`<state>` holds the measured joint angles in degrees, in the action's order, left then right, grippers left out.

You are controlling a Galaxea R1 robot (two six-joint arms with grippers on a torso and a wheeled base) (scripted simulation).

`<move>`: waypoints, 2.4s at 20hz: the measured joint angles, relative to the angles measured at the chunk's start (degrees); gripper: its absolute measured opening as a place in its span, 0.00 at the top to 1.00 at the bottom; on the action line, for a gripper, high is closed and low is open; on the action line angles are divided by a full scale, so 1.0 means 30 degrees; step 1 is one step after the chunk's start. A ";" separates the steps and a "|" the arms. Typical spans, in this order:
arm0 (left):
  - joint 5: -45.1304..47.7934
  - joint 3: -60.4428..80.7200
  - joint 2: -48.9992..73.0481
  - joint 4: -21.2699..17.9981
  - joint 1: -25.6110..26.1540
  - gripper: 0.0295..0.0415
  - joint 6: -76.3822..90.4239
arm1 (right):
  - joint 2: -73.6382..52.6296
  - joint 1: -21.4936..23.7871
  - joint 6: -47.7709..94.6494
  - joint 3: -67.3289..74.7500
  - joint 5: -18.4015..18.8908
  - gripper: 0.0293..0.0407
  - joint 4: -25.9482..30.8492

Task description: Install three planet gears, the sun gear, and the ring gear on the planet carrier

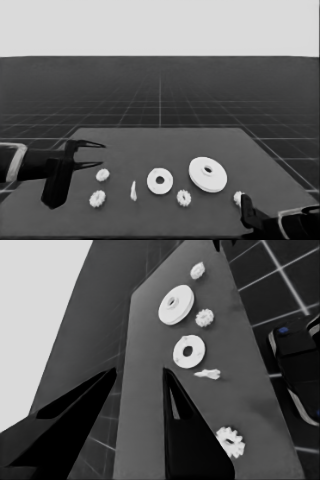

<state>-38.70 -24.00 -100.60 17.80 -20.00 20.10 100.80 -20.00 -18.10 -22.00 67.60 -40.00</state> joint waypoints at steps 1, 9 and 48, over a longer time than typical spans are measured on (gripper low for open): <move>-0.0939 0.1360 0.0053 -0.1399 0.1349 1.00 -0.0050 | 0.0260 -0.1033 0.0063 0.1010 -0.0443 1.00 0.1444; -1.4834 -1.5743 -0.9802 -0.1151 0.6161 0.22 -2.3554 | 0.0002 -0.0119 0.0001 -0.0041 -0.0001 0.19 0.0029; -1.6116 -2.4178 -2.2485 -0.3090 0.6260 0.86 -3.0562 | -0.0001 -0.0107 0.0000 -0.0054 0.0005 0.19 0.0009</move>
<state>-87.05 -96.54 -168.05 8.53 -1.22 -71.59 100.80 -20.32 -18.10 -22.16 67.61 -39.97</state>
